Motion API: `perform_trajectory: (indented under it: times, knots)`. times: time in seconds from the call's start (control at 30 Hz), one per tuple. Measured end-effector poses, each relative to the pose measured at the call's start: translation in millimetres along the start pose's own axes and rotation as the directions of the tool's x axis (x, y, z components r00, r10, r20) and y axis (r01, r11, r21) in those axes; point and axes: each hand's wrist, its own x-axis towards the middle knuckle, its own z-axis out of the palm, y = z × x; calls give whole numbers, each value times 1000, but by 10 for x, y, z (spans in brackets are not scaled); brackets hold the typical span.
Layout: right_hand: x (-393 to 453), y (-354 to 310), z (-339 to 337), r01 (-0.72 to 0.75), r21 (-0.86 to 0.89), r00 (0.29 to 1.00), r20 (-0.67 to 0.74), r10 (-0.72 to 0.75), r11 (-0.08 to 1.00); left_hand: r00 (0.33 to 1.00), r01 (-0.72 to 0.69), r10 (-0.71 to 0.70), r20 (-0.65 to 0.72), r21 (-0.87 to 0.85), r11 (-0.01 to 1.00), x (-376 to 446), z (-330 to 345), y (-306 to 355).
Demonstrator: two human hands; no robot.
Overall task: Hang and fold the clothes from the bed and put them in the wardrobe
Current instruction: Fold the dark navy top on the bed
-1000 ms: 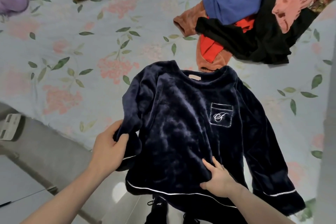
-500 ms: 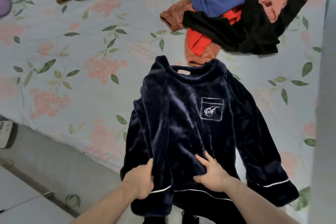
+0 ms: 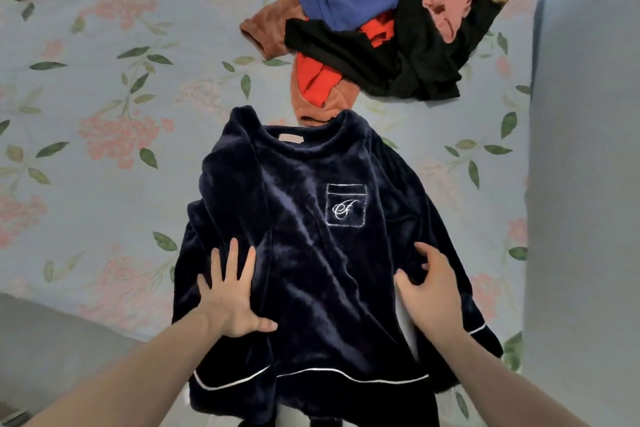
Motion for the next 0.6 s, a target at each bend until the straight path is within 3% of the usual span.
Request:
perform_trajectory:
  times: [0.07,0.2,0.33,0.5,0.6]
  knots:
    - [181,222,-208,-52,-118,996,-72,43,992,999,33,-34,33,26,999,64,63,51]
    - [336,608,-392,-198,-233,967,112,228,952,994,87,-92,65,70,994,141,89,142]
    - [282,648,-361,-177,-213,953,207,221,961,985,130,-140,96,112,985,191,116,190]
    - [95,-15,-466,-175,294,978,-60,201,940,981,145,-158,115,118,982,232,115,191]
    - [-194,-577,-567,-36,482,999,22,29,876,980,144,-156,122,107,984,253,117,190]
